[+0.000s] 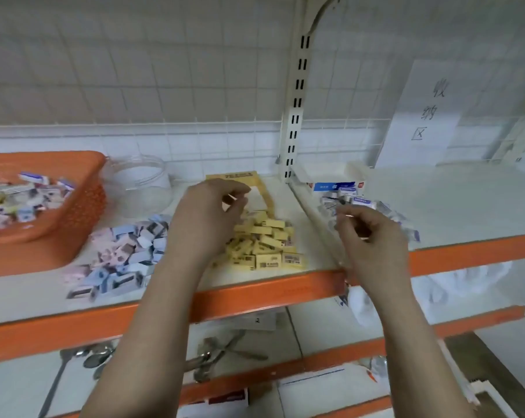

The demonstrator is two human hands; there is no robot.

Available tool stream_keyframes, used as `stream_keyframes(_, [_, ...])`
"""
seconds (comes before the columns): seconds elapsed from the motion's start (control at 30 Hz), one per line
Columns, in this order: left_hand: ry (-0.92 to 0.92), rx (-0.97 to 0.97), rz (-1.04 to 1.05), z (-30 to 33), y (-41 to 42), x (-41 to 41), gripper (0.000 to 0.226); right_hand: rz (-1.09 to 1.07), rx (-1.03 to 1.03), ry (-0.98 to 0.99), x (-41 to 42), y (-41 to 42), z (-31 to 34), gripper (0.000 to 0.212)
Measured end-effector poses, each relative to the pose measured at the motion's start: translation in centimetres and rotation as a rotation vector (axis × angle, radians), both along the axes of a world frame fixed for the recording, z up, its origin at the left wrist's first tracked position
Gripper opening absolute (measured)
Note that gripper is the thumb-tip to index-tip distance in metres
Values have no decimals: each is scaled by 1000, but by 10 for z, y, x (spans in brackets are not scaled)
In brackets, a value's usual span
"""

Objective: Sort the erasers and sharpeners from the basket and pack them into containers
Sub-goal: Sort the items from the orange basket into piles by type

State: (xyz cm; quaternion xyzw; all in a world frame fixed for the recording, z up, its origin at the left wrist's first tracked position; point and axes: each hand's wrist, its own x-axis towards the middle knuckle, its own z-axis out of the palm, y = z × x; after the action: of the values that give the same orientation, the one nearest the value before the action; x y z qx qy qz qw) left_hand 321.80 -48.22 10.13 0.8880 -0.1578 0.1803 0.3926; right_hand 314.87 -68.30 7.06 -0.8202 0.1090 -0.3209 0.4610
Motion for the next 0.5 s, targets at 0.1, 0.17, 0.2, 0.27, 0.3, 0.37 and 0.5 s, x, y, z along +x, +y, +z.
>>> stream_keyframes(0.1, [8,28,89,1,68,2,18,99,-60,4,20,53,3,18])
stream_keyframes(0.17, [6,90,143,1,117,7,17,146,-110,-4,34,93,8,19])
stream_keyframes(0.2, [-10,113,165,1,143,9,17,169,-127,-9,41,114,10,19])
stream_keyframes(0.27, [-71,135,208,1,196,15,16,219,-167,-28,56,158,17,17])
stream_keyframes(0.3, [-105,139,222,0,223,19,15,247,-192,-35,64,181,21,17])
stream_keyframes(0.37, [-139,146,237,0,272,26,14,302,-242,-40,86,227,29,15])
stream_keyframes(0.5, [-123,181,277,0,350,38,13,393,-414,30,144,314,46,16])
